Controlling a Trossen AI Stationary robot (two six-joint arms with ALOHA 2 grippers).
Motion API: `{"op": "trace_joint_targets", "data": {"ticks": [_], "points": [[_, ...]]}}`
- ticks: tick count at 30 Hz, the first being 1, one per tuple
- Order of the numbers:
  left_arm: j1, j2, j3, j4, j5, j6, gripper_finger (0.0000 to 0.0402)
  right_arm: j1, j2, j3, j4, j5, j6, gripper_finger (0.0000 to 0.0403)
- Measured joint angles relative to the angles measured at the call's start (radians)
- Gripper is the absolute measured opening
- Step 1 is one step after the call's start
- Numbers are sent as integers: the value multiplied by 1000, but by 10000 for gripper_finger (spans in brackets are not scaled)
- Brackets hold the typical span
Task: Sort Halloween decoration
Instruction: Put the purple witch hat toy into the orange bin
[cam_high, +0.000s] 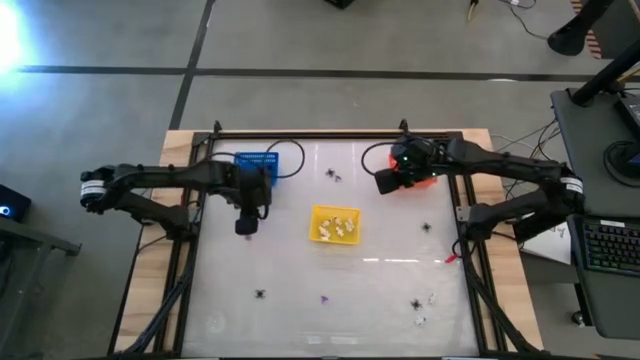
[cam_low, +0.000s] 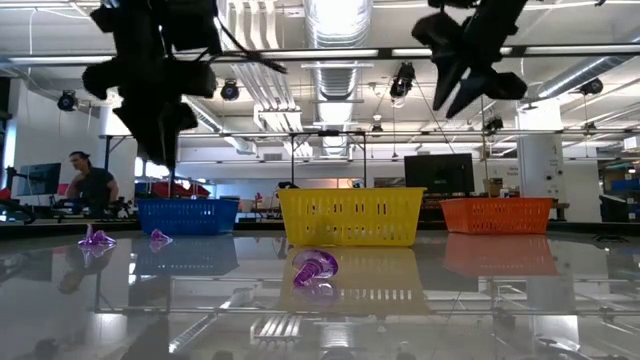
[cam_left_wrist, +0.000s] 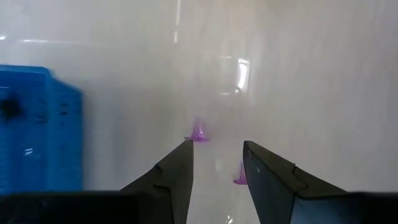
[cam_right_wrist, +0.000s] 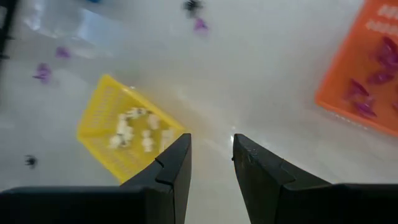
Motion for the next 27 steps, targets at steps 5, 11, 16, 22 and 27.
{"op": "trace_joint_targets", "data": {"ticks": [5, 11, 16, 22, 27], "points": [[0, 2, -64, 64, 2, 14, 123, 35, 0, 57, 0, 9, -2, 109], [0, 36, -56, 70, 0, 15, 123, 62, 0, 82, 0, 37, -1, 109], [1, 112, -61, 72, 1, 16, 123, 84, 0, 77, -2, 48, 9, 109], [7, 220, -60, 76, 0, 16, 123, 110, 0, 77, -1, 52, 9, 109], [32, 285, -60, 107, 0, 16, 123, 126, 0, 77, -1, 52, 9, 109]]}}
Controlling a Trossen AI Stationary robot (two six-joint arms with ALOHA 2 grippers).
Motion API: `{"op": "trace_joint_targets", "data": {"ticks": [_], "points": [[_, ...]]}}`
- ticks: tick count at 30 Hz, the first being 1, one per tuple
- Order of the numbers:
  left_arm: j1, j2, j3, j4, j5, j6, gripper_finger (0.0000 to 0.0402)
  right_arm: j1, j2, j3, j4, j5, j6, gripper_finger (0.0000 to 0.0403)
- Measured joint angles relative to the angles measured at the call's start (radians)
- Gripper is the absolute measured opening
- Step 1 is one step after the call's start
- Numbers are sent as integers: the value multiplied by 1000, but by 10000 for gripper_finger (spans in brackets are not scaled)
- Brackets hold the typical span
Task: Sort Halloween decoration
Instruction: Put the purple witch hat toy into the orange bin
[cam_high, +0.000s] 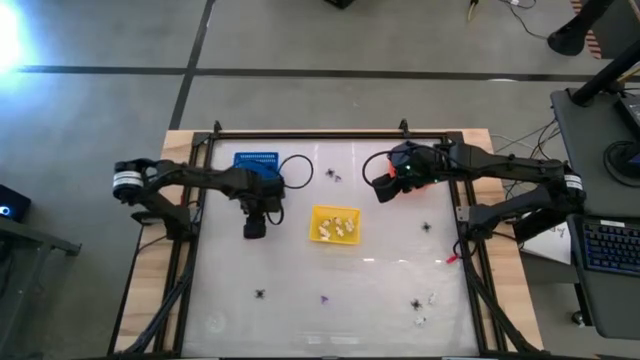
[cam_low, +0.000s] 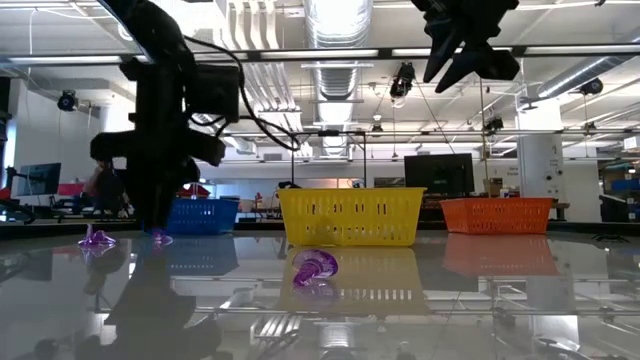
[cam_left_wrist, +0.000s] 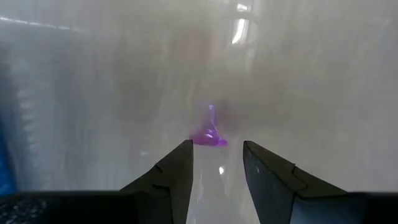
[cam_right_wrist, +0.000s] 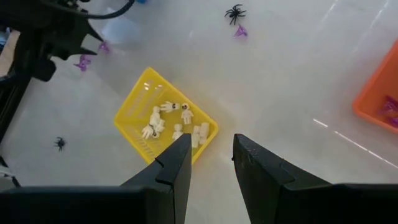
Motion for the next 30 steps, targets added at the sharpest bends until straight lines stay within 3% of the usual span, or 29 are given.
{"op": "trace_joint_targets", "data": {"ticks": [25, 30], "points": [[27, 16, -53, 131, 0, 58, 123, 7, 1, -1, 1, 1, 8, 109], [28, 16, -57, 144, 4, 97, 108, 7, 2, -1, 1, 1, 8, 109]]}}
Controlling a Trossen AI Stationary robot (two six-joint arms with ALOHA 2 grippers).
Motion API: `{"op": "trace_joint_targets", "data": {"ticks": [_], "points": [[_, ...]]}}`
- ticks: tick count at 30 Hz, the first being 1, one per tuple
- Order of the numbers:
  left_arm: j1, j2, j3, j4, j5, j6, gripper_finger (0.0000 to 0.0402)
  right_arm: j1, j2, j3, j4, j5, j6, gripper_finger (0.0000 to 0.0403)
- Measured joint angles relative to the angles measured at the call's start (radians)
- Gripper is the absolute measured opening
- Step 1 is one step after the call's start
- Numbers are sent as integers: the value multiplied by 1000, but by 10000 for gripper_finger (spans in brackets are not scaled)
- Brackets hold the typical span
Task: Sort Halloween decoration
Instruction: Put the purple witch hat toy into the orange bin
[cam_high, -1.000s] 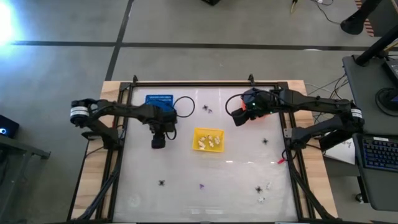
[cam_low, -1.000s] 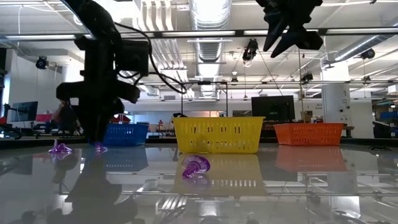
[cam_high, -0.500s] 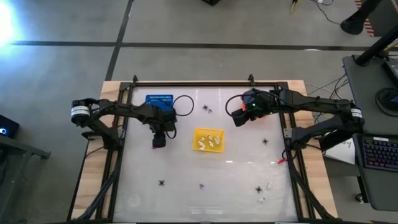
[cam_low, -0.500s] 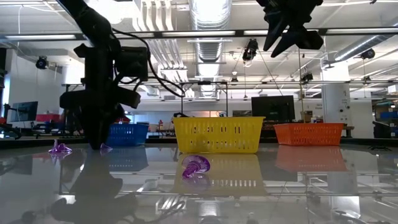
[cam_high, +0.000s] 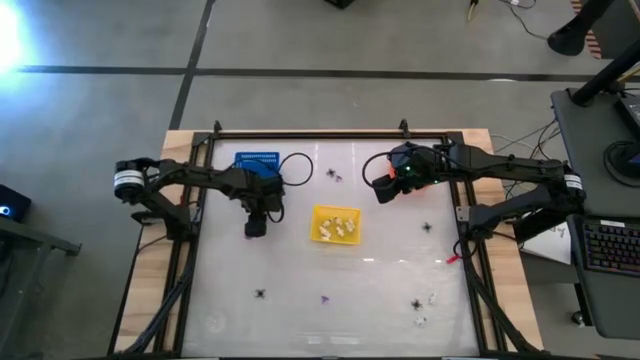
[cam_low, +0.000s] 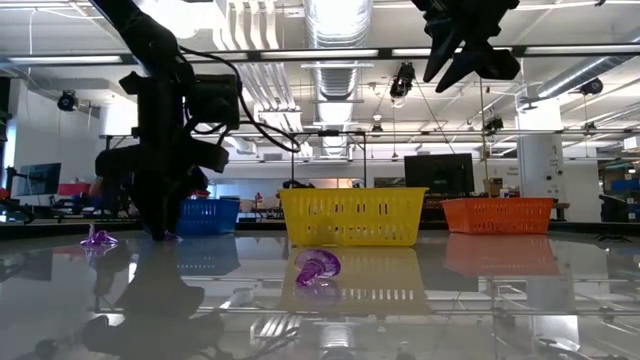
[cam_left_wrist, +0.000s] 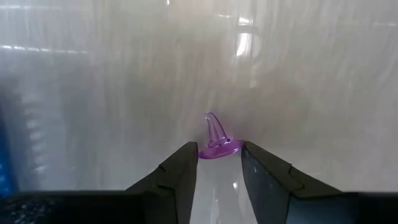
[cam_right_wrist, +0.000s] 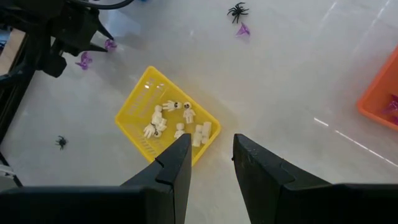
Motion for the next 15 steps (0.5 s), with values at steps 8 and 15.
{"op": "trace_joint_targets", "data": {"ticks": [8, 15], "points": [[0, 0, -1, 13, 10, 9, 35, 0, 0, 0, 0, 0, 0, 109], [2, 0, -1, 19, 25, 13, 4, 0, 0, -11, 0, 0, -1, 109]]}}
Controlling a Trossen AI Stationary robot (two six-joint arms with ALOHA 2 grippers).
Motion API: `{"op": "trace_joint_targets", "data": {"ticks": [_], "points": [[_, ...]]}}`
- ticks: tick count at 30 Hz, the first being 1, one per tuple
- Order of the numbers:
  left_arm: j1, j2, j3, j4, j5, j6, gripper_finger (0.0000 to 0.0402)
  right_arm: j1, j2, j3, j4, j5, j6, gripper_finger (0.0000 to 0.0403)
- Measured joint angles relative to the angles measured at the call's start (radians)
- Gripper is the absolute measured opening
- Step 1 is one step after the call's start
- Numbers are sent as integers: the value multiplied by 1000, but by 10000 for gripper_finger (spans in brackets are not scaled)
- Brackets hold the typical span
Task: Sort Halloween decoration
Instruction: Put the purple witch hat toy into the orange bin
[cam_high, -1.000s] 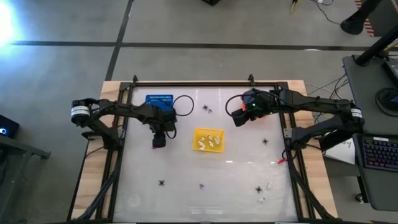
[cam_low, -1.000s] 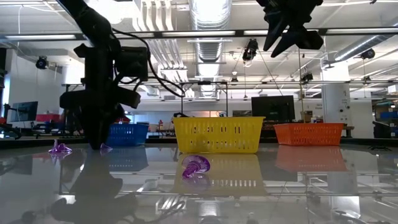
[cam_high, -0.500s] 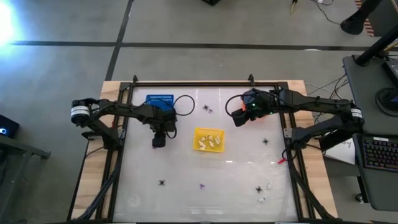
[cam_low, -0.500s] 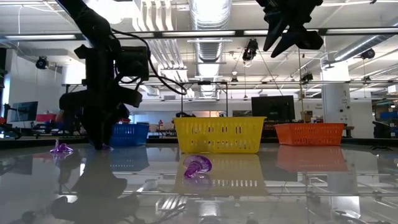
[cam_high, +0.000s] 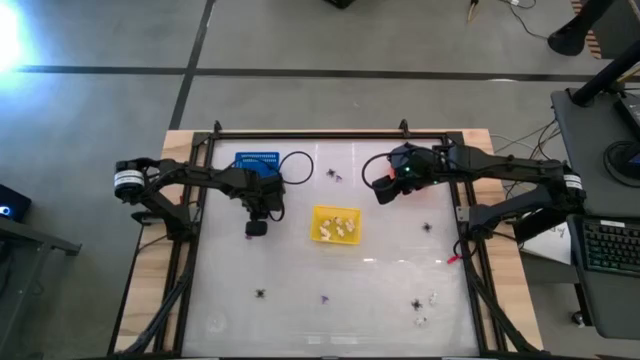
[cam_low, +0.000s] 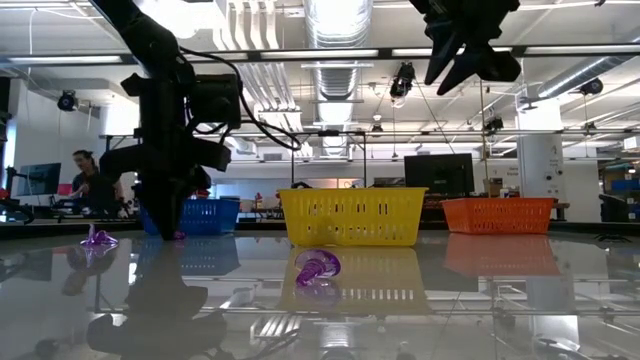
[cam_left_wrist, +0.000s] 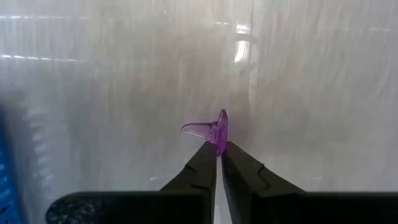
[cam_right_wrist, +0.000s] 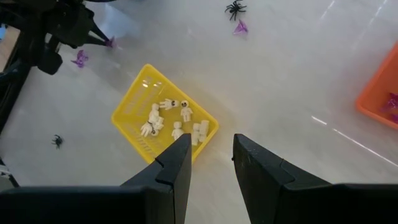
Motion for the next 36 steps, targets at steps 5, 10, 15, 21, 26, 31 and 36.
{"op": "trace_joint_targets", "data": {"ticks": [5, 10, 15, 21, 26, 31, 36], "points": [[0, -2, 0, 0, 23, 0, 1, 0, 0, -18, 0, 0, 0, 109], [-2, -26, 0, -8, 77, -7, 0, 0, 0, -22, 0, 1, 0, 109], [-2, -68, 31, -10, 126, -18, 0, 0, -1, -16, 1, 2, 0, 109], [-2, -90, 120, -8, 121, -10, 0, 0, -1, -16, 0, -5, -12, 109], [-1, -90, 228, 0, 117, 9, 0, 0, -1, -16, 1, -9, -51, 109], [0, -82, 337, 8, 113, 52, 0, -1, -1, -16, 19, -6, -55, 109], [7, -54, 445, 10, 113, 95, 0, -1, 0, -16, 41, -1, -98, 109]]}}
